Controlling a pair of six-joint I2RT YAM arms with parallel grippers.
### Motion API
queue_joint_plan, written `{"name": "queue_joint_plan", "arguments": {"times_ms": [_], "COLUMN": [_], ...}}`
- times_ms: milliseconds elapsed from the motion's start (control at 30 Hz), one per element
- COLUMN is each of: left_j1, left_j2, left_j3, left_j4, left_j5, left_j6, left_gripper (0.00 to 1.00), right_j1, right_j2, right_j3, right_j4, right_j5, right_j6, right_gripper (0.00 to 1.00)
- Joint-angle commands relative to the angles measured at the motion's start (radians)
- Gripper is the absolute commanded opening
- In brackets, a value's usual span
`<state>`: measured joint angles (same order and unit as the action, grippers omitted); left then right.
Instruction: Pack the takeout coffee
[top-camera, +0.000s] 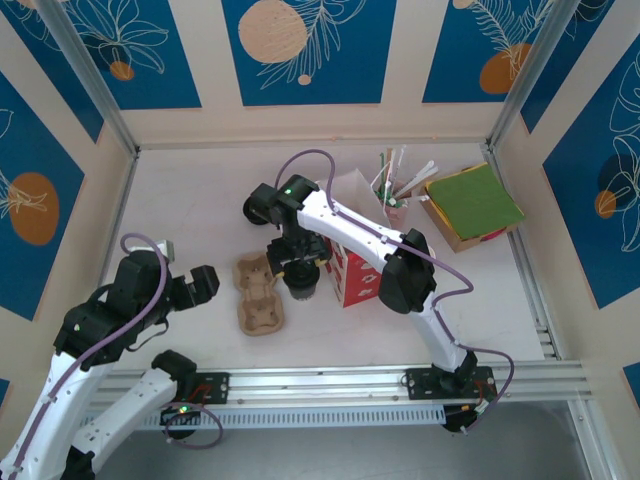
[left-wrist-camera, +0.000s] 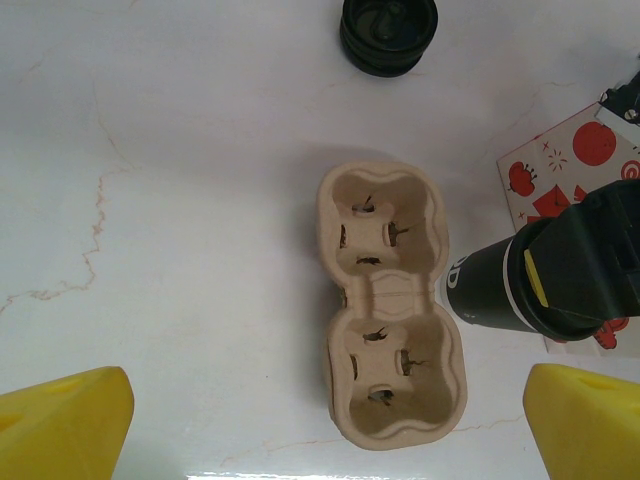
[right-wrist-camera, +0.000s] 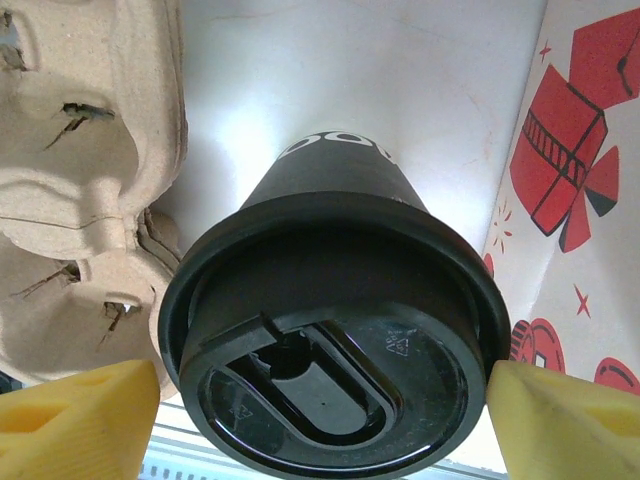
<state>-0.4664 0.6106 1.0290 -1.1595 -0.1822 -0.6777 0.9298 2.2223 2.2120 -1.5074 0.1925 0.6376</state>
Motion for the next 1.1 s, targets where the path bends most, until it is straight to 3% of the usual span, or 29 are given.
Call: {"name": "queue_joint_plan", "arguments": {"times_ms": [0,1067], "left_j1": [0.008,0.008], "left_j2": [0.004,0.0], "left_j3": [-0.009,-0.009], "left_j4": [0.012,0.012], "left_j5": [0.02,0.024], "left_j6": [0.012,0.012], "left_gripper": [1.0,1.0], "right_j1": [0.009,0.02], "right_j2": [-0.006,-0.003], "right_j3": [-0.009,-0.039], "right_j4": [-0.014,-0.014], "right_j5": [-0.028,-0.031], "right_j6": [0.015,0.025], "right_gripper": [0.86,0.81]}}
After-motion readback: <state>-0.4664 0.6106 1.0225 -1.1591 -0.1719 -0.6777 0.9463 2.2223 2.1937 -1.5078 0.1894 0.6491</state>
